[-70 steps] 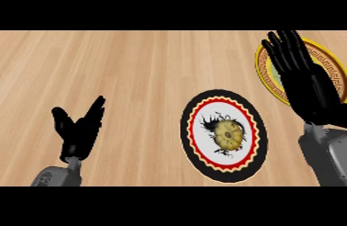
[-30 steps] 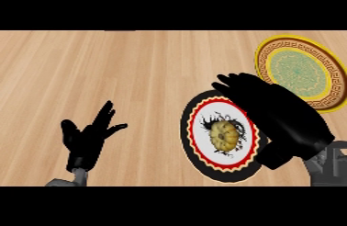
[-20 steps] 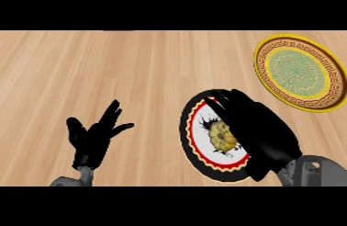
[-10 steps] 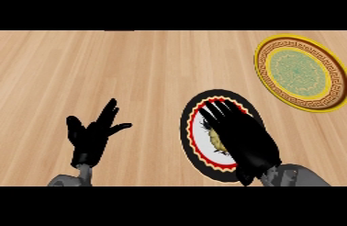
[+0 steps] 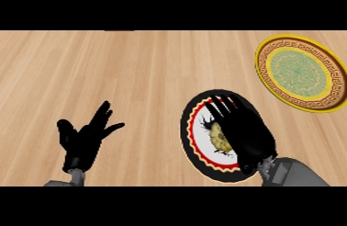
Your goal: Pick the squash from the plate and place it in the plate
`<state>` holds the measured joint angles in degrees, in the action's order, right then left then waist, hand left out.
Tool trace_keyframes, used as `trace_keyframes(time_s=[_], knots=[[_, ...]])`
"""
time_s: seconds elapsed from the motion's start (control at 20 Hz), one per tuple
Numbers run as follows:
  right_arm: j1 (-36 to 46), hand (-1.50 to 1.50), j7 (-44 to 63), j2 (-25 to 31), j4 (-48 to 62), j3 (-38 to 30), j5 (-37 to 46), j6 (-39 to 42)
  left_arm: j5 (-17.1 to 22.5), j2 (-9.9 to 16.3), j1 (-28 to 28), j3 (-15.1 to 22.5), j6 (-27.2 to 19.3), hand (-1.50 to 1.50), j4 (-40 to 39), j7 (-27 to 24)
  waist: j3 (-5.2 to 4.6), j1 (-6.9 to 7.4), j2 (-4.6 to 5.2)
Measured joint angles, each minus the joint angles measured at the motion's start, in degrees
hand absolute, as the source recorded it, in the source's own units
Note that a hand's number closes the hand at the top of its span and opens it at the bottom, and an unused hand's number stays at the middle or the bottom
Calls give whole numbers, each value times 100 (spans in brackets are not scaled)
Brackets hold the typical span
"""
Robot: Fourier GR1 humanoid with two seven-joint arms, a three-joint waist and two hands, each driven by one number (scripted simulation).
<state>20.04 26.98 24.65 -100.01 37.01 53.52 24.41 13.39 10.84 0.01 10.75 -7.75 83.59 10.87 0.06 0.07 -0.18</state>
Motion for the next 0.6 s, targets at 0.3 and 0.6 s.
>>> trace_keyframes(time_s=[0.3, 0.6], knots=[[82, -150, -363, -335, 619, -147, 390, 57, -48, -62, -16, -150, 133, 0, -91, -89, 7, 7, -1], [75, 150, -702, -395, 1087, 58, 824, 63, -159, -268, -83, -18, 99, 0, -98, -38, -5, 3, 4]])
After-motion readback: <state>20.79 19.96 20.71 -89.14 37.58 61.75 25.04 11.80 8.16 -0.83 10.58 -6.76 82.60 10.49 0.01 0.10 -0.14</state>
